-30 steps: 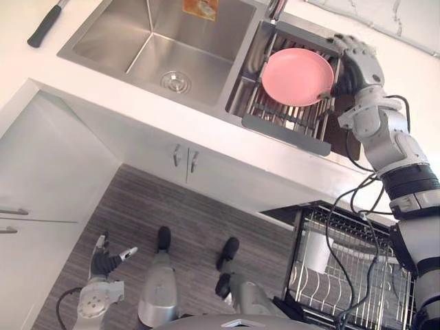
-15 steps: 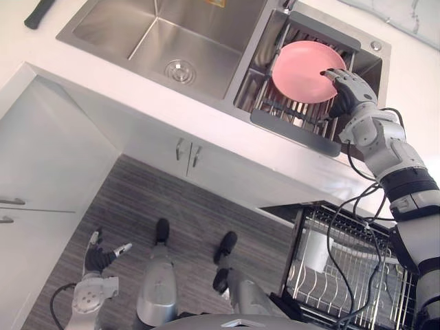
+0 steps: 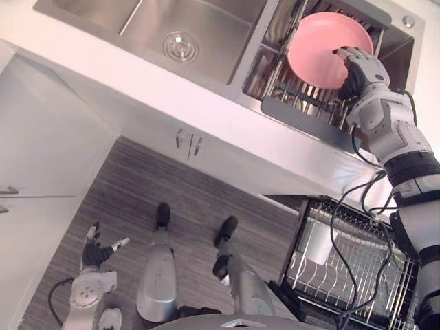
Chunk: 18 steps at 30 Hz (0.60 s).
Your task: Walk over to the sink, pick up the cup, carry it to the dishwasher, place the cup inside the dishwasher, then close the dishwasher door
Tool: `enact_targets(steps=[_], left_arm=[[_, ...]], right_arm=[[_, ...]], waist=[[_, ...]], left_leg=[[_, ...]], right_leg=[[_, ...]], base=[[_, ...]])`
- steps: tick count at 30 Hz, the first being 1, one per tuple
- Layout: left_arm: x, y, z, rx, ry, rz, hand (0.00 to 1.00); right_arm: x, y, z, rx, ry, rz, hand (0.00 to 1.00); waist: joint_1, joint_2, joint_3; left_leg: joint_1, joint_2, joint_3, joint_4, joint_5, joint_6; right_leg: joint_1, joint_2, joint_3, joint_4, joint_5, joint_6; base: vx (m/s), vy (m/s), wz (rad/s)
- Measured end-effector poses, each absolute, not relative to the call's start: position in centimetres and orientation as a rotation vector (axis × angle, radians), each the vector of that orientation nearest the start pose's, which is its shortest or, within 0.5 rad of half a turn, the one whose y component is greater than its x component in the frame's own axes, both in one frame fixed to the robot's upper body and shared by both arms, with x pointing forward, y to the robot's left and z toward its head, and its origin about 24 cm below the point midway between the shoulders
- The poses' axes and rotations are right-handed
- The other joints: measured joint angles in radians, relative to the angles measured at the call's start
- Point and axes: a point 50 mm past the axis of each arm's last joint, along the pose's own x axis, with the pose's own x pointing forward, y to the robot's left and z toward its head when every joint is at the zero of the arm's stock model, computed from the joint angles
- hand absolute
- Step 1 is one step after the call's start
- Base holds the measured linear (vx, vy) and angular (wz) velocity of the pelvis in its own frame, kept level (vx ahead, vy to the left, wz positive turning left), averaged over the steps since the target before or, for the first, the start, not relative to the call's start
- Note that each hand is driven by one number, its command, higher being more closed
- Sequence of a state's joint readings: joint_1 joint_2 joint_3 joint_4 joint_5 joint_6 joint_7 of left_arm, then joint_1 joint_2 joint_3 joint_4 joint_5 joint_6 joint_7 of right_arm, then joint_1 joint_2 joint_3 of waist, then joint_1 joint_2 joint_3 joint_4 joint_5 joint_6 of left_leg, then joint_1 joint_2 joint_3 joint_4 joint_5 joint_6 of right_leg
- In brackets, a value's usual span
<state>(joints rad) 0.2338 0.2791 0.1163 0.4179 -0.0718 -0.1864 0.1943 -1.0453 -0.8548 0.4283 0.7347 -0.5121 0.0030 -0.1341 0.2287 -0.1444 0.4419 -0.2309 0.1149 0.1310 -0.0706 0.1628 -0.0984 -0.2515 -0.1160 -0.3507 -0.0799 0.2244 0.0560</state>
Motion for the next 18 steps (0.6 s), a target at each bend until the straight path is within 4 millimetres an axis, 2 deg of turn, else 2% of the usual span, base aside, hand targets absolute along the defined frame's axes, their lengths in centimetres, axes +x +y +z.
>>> enact_targets(steps=[5, 6, 11, 14, 18], left_arm=[[16.1, 27.6, -5.3, 0.269, 0.398, 0.401, 0.00], [16.1, 27.6, -5.3, 0.269, 0.396, 0.402, 0.00], [16.1, 27.7, -5.5, 0.270, 0.392, 0.413, 0.00], [16.3, 27.7, -5.3, 0.271, 0.366, 0.425, 0.00], [16.4, 27.7, -5.1, 0.277, 0.346, 0.455, 0.00]], right_arm=[[38.2, -27.9, 27.1, -1.467, -0.270, -0.404, 0.00], [38.2, -27.9, 27.1, -1.476, -0.272, -0.414, 1.00], [37.9, -28.0, 27.6, -1.524, -0.337, -0.513, 1.00], [37.8, -28.4, 27.9, -1.554, -0.347, -0.586, 1.00], [37.6, -28.4, 28.5, -1.543, -0.386, -0.642, 1.00]], waist=[[0.007, 0.004, 0.005], [0.008, 0.005, 0.006], [0.013, 0.017, 0.013], [0.024, 0.026, 0.019], [0.022, 0.032, 0.023]], left_leg=[[-0.059, 0.006, -0.020, 0.094, -0.044, 0.003], [-0.064, 0.006, -0.021, 0.103, -0.049, 0.003], [-0.109, 0.012, -0.021, 0.161, -0.079, 0.002], [-0.117, 0.015, -0.024, 0.172, -0.079, 0.001], [-0.119, 0.015, -0.023, 0.173, -0.077, 0.001]], right_leg=[[-0.006, 0.001, -0.016, 0.000, 0.000, 0.000], [-0.008, 0.001, -0.017, 0.000, 0.000, 0.001], [-0.031, 0.000, -0.015, 0.006, -0.004, 0.006], [-0.032, 0.002, -0.016, 0.004, -0.006, 0.005], [-0.033, 0.000, -0.016, 0.000, -0.014, 0.019]], base=[[0.02, -0.006, 0.08], [0.00, 0.000, 0.00], [-0.04, 0.002, -0.03], [-0.06, -0.008, -0.01], [-0.02, 0.003, -0.03]])
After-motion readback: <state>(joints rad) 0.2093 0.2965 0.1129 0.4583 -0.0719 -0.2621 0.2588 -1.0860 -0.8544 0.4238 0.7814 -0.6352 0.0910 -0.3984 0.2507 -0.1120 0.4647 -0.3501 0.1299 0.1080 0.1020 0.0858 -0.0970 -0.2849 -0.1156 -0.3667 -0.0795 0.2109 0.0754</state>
